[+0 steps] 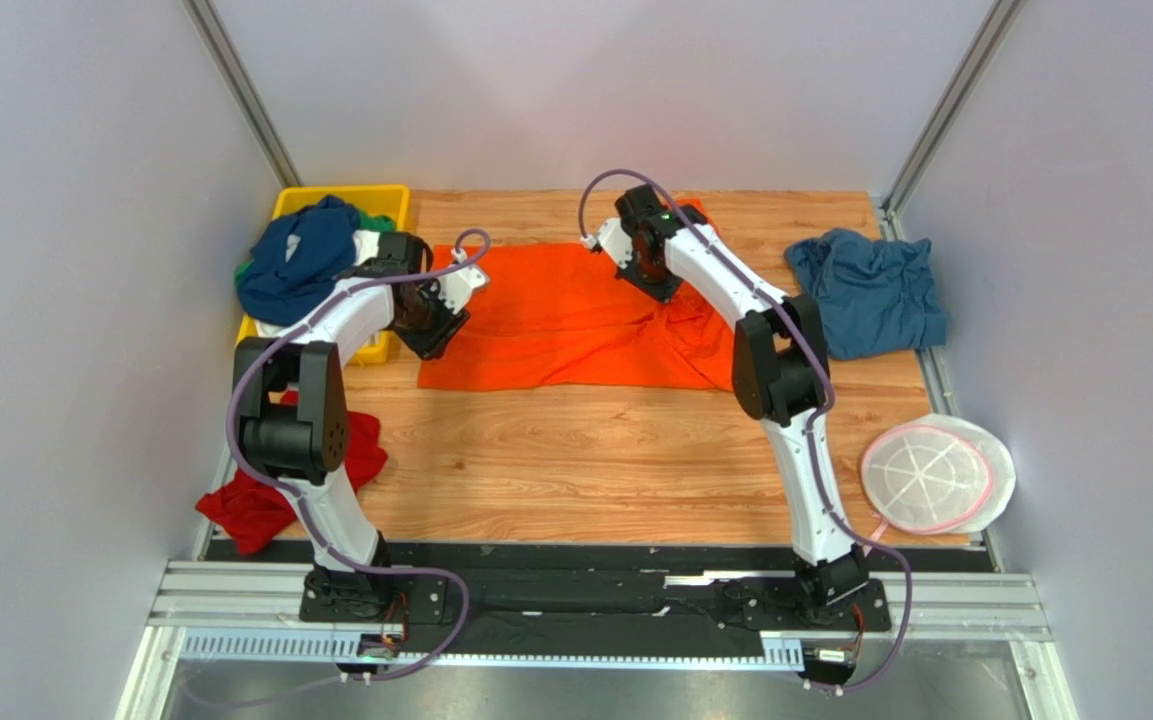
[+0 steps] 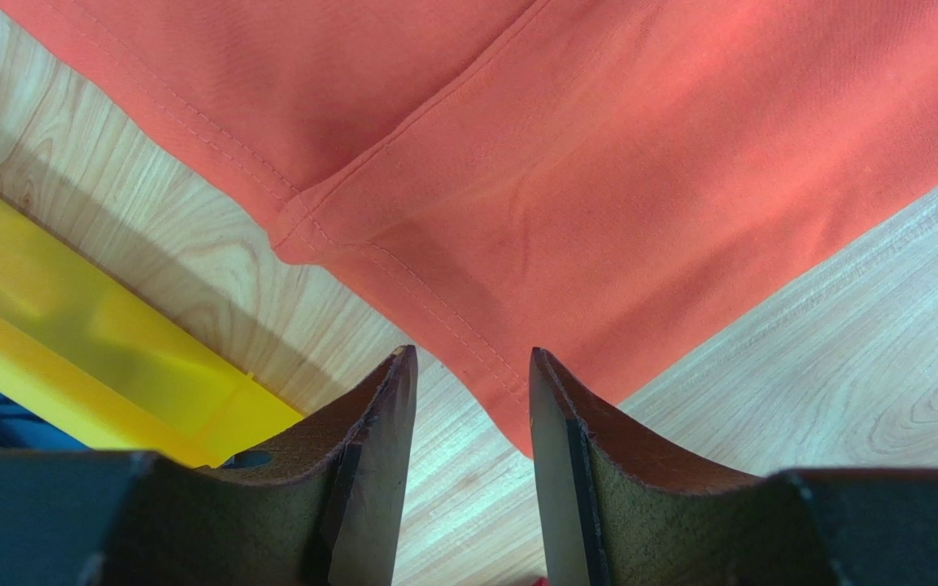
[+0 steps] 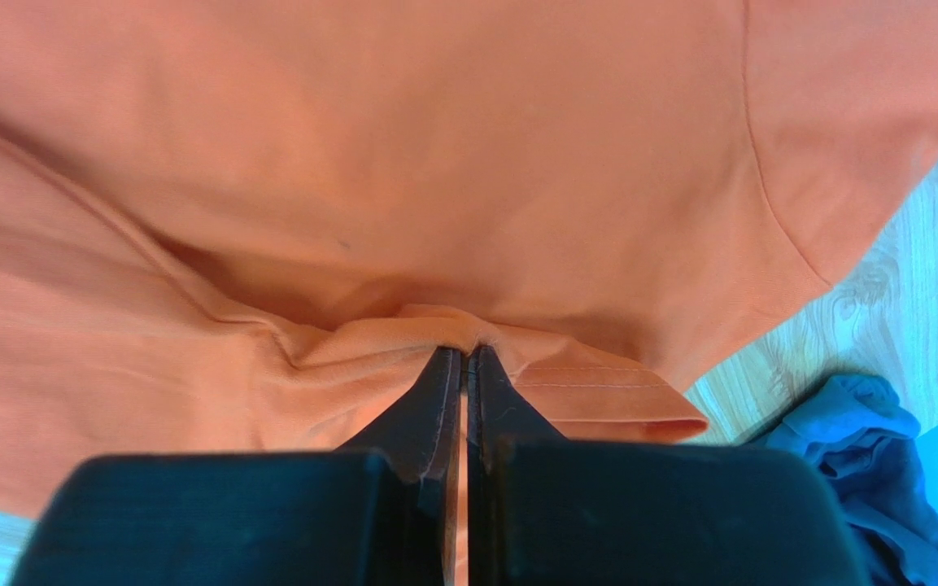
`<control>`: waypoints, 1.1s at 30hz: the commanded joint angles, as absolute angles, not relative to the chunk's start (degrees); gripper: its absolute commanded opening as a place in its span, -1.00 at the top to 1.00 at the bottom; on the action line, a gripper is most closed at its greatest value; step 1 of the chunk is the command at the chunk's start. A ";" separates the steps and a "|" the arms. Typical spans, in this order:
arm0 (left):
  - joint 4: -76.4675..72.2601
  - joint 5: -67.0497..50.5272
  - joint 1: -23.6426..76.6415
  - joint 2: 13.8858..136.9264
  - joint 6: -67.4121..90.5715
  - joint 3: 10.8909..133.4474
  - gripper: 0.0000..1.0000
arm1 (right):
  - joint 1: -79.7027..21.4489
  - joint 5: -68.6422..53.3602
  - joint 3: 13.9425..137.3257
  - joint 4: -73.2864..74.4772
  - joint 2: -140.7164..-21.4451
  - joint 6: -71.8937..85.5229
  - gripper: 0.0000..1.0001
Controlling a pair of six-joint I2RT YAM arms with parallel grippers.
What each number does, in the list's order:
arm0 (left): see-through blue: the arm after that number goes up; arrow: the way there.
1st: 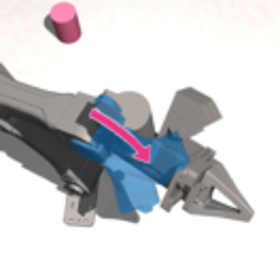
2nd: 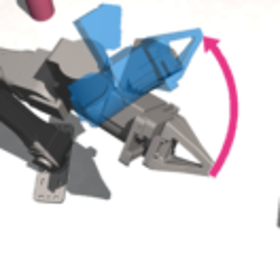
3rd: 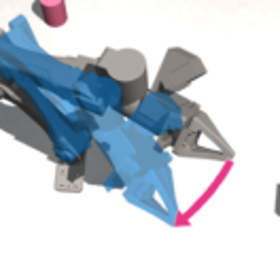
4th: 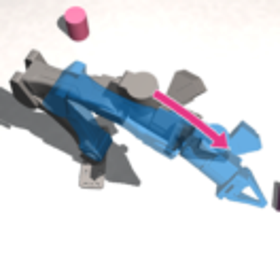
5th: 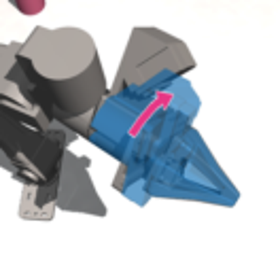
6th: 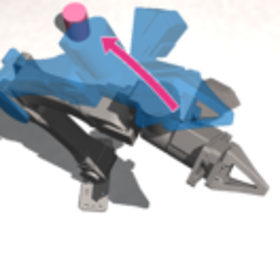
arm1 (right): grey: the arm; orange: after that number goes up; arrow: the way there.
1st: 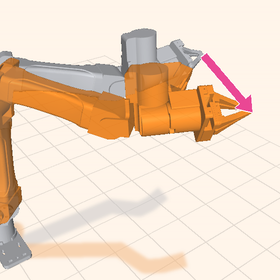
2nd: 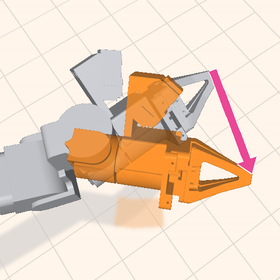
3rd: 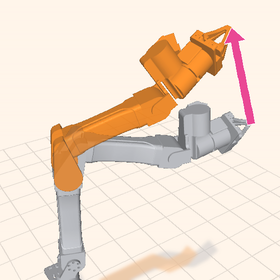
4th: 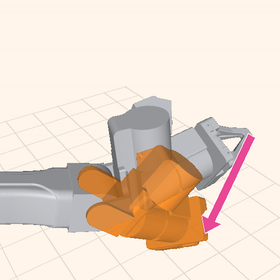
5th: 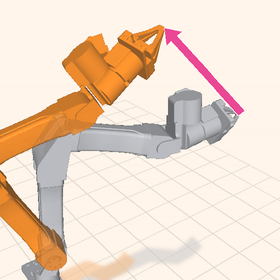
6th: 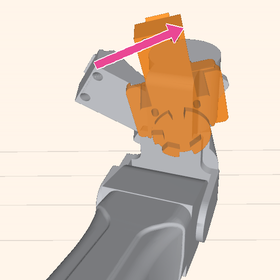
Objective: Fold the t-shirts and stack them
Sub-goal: Fold the flattened tshirt in 1/3 of the way
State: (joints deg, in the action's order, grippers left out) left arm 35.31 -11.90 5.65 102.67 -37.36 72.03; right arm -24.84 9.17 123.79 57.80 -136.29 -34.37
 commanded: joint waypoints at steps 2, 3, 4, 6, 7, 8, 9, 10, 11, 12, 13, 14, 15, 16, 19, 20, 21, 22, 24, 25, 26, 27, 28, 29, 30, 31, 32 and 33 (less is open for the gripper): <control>34.10 -12.39 5.98 102.92 -38.06 72.16 0.04 | -28.03 11.95 125.60 56.43 -133.68 -36.12 1.00; 34.01 -12.31 5.98 103.09 -38.06 72.07 0.04 | -28.21 12.48 125.60 56.25 -133.77 -36.38 1.00; 33.93 -12.22 5.98 102.75 -38.23 71.72 0.04 | -28.65 12.83 125.60 55.81 -133.77 -36.47 1.00; 33.66 -12.22 5.98 102.57 -38.23 71.46 0.04 | -28.83 13.70 125.77 55.37 -134.03 -36.83 1.00; 33.66 -12.04 5.98 102.57 -38.32 71.28 0.04 | -28.92 13.80 125.86 55.28 -134.29 -37.00 1.00; 33.49 -12.13 5.98 102.57 -38.32 71.19 0.04 | -29.00 14.06 125.95 55.11 -134.30 -37.26 1.00; 33.49 -11.95 5.98 102.57 -38.32 71.10 0.04 | -29.00 14.67 125.95 55.11 -134.56 -37.35 1.00; 33.40 -12.04 5.98 102.57 -38.41 70.93 0.04 | -29.00 15.03 125.95 54.93 -134.73 -37.53 0.99; 33.31 -11.95 5.98 102.66 -38.50 70.93 0.04 | -29.00 15.29 125.86 54.84 -134.91 -37.62 0.99; 33.31 -11.87 5.98 102.74 -38.50 70.93 0.05 | -29.00 15.99 125.86 54.67 -135.17 -37.62 0.97; 33.14 -12.04 5.98 102.74 -38.41 70.93 0.04 | -28.92 16.26 125.77 54.49 -135.44 -37.62 0.95; 33.22 -12.04 5.98 102.74 -38.41 70.93 0.04 | -29.00 16.35 125.68 54.32 -135.61 -37.62 0.92; 33.22 -12.04 5.98 102.74 -38.41 71.01 0.04 | -28.92 16.78 125.60 54.14 -135.79 -37.62 0.90; 33.31 -11.95 5.98 102.74 -38.41 71.02 0.04 | -29.00 17.05 125.60 54.05 -136.14 -37.53 0.80; 33.40 -11.69 5.98 102.57 -38.58 71.10 0.05 | -29.00 17.40 125.51 53.79 -136.76 -37.35 0.54; 33.40 -11.69 5.98 102.57 -38.67 71.10 0.05 | -29.00 17.40 125.51 53.79 -136.84 -37.27 0.50; 33.49 -11.52 5.98 102.48 -38.76 71.10 0.05 | -29.00 17.49 125.51 53.79 -136.93 -37.18 0.46; 33.49 -11.43 5.98 102.39 -38.85 71.19 0.05 | -29.00 17.32 125.51 53.70 -136.76 -36.92 0.42; 33.66 -11.34 5.98 102.31 -38.85 71.10 0.05 | -29.00 17.14 125.51 53.53 -136.58 -36.83 0.38; 33.58 -11.42 5.98 102.30 -38.76 71.19 0.05 | -29.00 16.88 125.51 53.26 -136.23 -36.65 0.33; 33.57 -11.51 5.98 102.30 -38.67 71.10 0.05 | -29.09 16.70 125.51 53.17 -136.06 -36.39 0.32; 33.57 -11.60 5.98 102.30 -38.58 71.10 0.05 | -29.00 16.79 125.51 53.09 -135.97 -36.30 0.31; 33.57 -11.60 5.98 102.30 -38.50 71.10 0.05 | -29.18 16.87 125.51 52.82 -135.53 -36.30 0.28; 33.57 -11.69 5.98 102.39 -38.41 71.19 0.05 | -29.27 16.87 125.51 52.74 -135.27 -35.95 0.28; 33.57 -11.69 5.98 102.48 -38.32 71.10 0.05 | -29.44 16.87 125.51 52.65 -135.09 -35.95 0.27; 33.66 -11.60 5.98 102.48 -38.32 71.10 0.05 | -29.44 16.87 125.42 52.65 -134.57 -35.86 0.26; 33.66 -11.60 5.98 102.39 -38.32 71.10 0.05 | -29.44 16.87 125.42 52.56 -134.30 -35.69 0.26; 33.66 -11.69 6.06 102.31 -38.23 71.02 0.05 | -29.53 17.22 124.98 52.47 -133.95 -35.25 0.25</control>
State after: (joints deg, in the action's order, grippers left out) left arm 34.41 -11.38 5.65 102.67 -37.63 71.18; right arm -29.12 16.01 123.81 54.83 -136.57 -36.86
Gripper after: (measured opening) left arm 0.477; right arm 0.368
